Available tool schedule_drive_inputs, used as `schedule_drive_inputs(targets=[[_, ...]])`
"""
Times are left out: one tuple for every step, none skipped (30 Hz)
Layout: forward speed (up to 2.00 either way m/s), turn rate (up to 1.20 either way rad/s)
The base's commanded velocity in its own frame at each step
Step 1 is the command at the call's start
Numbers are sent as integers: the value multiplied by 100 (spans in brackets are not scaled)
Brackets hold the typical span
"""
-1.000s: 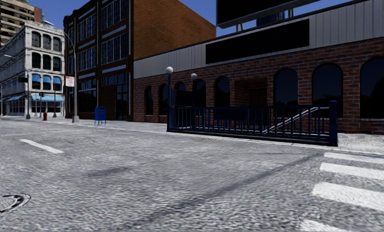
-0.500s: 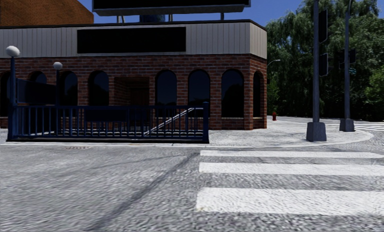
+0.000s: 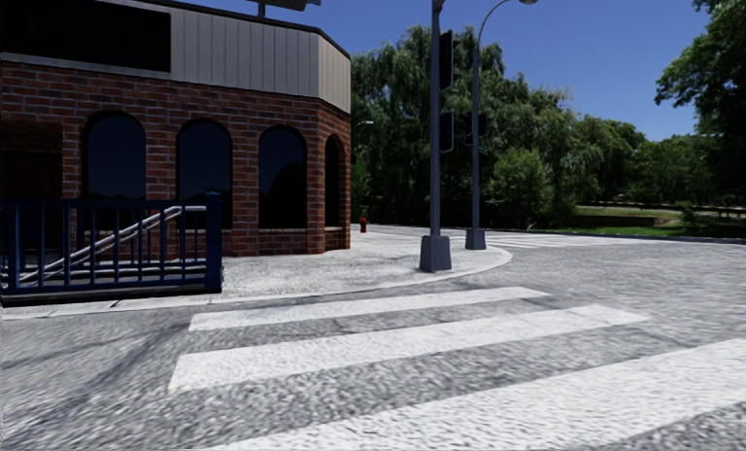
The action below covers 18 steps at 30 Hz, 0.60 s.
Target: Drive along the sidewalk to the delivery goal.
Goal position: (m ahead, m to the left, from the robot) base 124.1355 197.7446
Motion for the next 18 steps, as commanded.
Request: schedule_drive_inputs(targets=[[137, 0], [138, 0], [138, 0], [138, 4], [138, 15], [138, 21], [138, 21], [138, 35], [141, 47], [141, 47], [148, 54], [158, 56], [158, 56], [167, 54], [186, 53], [200, 53], [200, 53], [200, 50]])
